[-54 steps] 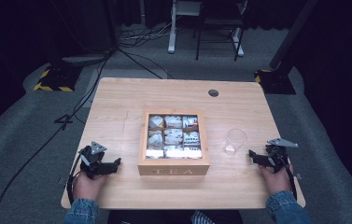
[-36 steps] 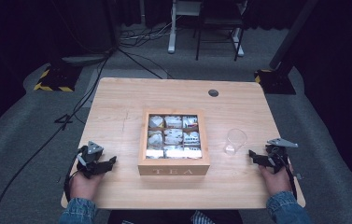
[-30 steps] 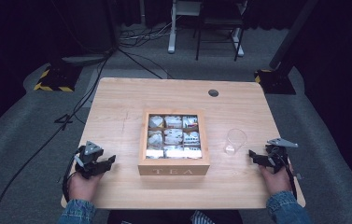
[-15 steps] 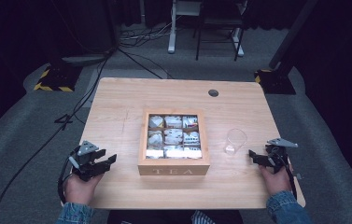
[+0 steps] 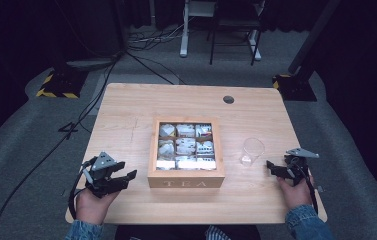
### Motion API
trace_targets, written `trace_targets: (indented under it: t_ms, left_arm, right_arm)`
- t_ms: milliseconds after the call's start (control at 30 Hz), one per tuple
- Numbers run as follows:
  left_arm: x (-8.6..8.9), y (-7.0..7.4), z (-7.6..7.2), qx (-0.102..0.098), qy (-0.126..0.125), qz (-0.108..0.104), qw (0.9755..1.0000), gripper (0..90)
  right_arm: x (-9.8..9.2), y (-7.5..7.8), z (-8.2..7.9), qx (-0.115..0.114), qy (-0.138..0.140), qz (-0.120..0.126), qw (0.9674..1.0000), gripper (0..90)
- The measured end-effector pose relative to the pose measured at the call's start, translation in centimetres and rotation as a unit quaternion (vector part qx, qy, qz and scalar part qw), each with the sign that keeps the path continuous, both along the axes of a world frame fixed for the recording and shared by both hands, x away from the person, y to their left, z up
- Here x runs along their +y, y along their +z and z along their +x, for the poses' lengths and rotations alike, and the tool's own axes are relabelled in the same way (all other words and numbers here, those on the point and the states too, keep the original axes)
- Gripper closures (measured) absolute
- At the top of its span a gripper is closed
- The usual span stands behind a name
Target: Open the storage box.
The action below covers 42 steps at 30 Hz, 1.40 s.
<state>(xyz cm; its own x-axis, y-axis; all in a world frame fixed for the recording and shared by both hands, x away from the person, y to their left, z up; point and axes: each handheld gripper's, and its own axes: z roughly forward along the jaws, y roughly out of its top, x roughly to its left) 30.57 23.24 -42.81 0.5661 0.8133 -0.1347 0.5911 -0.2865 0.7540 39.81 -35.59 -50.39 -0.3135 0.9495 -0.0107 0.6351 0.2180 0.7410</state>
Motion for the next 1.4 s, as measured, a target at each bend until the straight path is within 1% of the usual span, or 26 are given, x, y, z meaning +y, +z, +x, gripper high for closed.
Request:
trace_targets:
  t_ms: [100,133,167,200,267,300,367,433,500,533,567,600,667,800,833,967,1000,1067,1100,1233,1300,1367,1400]
  left_arm:
    - [-0.5,0.1,-0.1,0.000,-0.006,-0.005,1.0000,43.5]
    - [-1.0,0.2,-0.2,0.000,-0.014,-0.008,0.9999,43.3]
    - [-1.0,0.2,-0.2,0.000,-0.014,-0.008,0.9999,43.1]
    - [-1.6,0.2,-0.2,0.000,-0.023,-0.009,0.9997,42.8]
    - [-2.2,0.2,-0.2,0.001,-0.033,-0.005,0.9995,42.7]
    - [-2.2,0.2,-0.2,0.001,-0.033,-0.005,0.9995,42.6]
    - [-2.8,0.1,-0.2,0.001,-0.040,-0.004,0.9992,42.5]
    - [-3.8,-0.3,-0.1,0.005,-0.054,0.001,0.9985,42.4]
    - [-4.0,-0.4,0.0,0.005,-0.059,0.003,0.9983,42.4]
    - [-4.3,-0.6,0.0,0.008,-0.061,0.002,0.9981,42.1]
    - [-4.5,-0.7,0.1,0.011,-0.060,-0.001,0.9981,42.1]
    - [-4.8,-1.0,0.2,0.018,-0.062,0.002,0.9979,41.6]
    - [-5.0,-1.2,0.4,0.024,-0.063,0.002,0.9977,41.6]
    - [-5.4,-1.5,0.4,0.026,-0.064,0.018,0.9974,42.3]
    - [-5.4,-1.5,0.4,0.026,-0.064,0.018,0.9974,42.6]
    - [-5.5,-1.7,0.4,0.025,-0.064,0.032,0.9971,45.4]
    - [-5.5,-1.8,0.4,0.027,-0.064,0.029,0.9972,45.5]
    - [-5.5,-1.8,0.4,0.026,-0.064,0.028,0.9972,46.3]
    - [-5.5,-1.7,0.4,0.022,-0.065,0.033,0.9971,46.6]
    - [-5.6,-1.5,0.1,0.015,-0.063,0.043,0.9970,48.7]
    - [-5.7,-1.4,0.0,0.002,-0.059,0.050,0.9970,49.7]
    - [-6.0,-1.3,-0.2,-0.011,-0.057,0.062,0.9963,51.0]
    - [-6.1,-1.2,-0.3,-0.014,-0.057,0.065,0.9962,51.8]
  right_arm:
    - [0.0,0.0,0.0,0.000,0.000,0.000,1.0000,18.0]
    - [0.0,0.0,0.0,0.000,0.000,0.000,1.0000,18.0]
    - [0.0,0.0,0.0,0.000,0.000,0.000,1.0000,18.0]
    - [0.0,0.0,0.0,0.000,0.000,0.000,1.0000,18.0]
    - [0.0,0.0,0.0,0.000,0.000,0.000,1.0000,18.0]
    - [0.0,0.0,0.0,0.000,0.000,0.000,1.0000,18.0]
    - [0.0,0.0,0.0,0.000,0.000,0.000,1.0000,18.0]
    - [0.0,0.0,0.0,0.000,0.000,0.000,1.0000,18.0]
    - [0.0,0.0,0.0,0.000,0.000,0.000,1.0000,18.0]
    - [0.0,0.0,0.0,0.000,0.000,0.000,1.0000,18.0]
    - [0.0,0.0,0.0,0.000,0.000,0.000,1.0000,18.0]
    - [0.0,0.0,0.0,0.000,0.000,0.000,1.0000,18.0]
    - [0.0,0.0,0.0,0.000,0.000,0.000,1.0000,18.0]
    - [0.0,0.0,0.0,0.000,0.000,0.000,1.0000,18.0]
    - [0.0,0.0,0.0,0.000,0.000,0.000,1.0000,18.0]
    - [0.0,0.0,0.0,0.000,0.000,0.000,1.0000,18.0]
    - [0.0,0.0,0.0,0.000,0.000,0.000,1.0000,18.0]
    - [0.0,0.0,0.0,0.000,0.000,0.000,1.0000,18.0]
    - [0.0,0.0,0.0,0.000,0.000,0.000,1.0000,18.1]
    - [0.0,0.0,0.0,0.000,0.000,0.000,1.0000,18.0]
    - [0.0,0.0,0.0,0.000,0.000,0.000,1.0000,18.0]
    - [0.0,0.0,0.0,0.000,0.000,0.000,1.0000,18.0]
    - [0.0,0.0,0.0,0.000,0.000,0.000,1.0000,18.0]
